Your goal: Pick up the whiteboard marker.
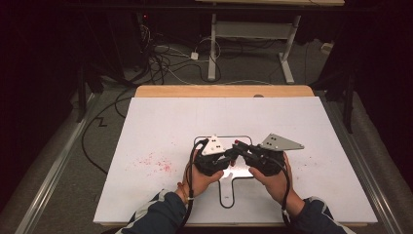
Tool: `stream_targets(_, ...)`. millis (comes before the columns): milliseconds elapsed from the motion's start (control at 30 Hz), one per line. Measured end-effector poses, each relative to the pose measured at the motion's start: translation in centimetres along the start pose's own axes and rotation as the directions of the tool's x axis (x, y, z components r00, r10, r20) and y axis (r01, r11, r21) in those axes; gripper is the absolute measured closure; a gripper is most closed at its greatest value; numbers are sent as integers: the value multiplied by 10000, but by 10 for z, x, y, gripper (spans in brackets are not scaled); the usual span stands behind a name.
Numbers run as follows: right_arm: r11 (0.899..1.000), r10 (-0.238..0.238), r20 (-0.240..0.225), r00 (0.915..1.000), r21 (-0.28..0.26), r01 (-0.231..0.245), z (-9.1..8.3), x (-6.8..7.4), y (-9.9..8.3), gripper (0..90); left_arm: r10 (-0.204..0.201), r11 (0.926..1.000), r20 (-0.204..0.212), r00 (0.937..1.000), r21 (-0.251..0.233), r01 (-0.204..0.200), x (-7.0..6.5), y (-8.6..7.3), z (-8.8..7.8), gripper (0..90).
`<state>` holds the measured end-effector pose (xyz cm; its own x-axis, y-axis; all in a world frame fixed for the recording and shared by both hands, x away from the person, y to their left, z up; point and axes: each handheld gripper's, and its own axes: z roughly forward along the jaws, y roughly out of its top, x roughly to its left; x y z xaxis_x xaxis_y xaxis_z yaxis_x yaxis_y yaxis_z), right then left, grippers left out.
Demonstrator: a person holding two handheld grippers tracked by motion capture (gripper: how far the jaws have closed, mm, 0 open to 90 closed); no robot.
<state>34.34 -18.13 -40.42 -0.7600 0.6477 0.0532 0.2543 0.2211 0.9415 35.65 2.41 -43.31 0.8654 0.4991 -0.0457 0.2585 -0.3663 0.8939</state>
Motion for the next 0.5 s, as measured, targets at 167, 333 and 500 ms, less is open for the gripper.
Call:
stream_targets(167,9999,-77,-241,9997,109,79,-4,0,0,702,275,9996,-256,9993,97,-272,5,-6,-1,787)
stream_targets(333,9994,-234,-153,9996,239,238,-22,-3,-6,604,275,9996,-467,9985,71,-272,11,-12,-4,787)
stream_targets(500,9901,-1351,845,9872,486,1314,-48,-10,-19,502,423,9989,-585,9974,204,-412,15,-15,-8,787)
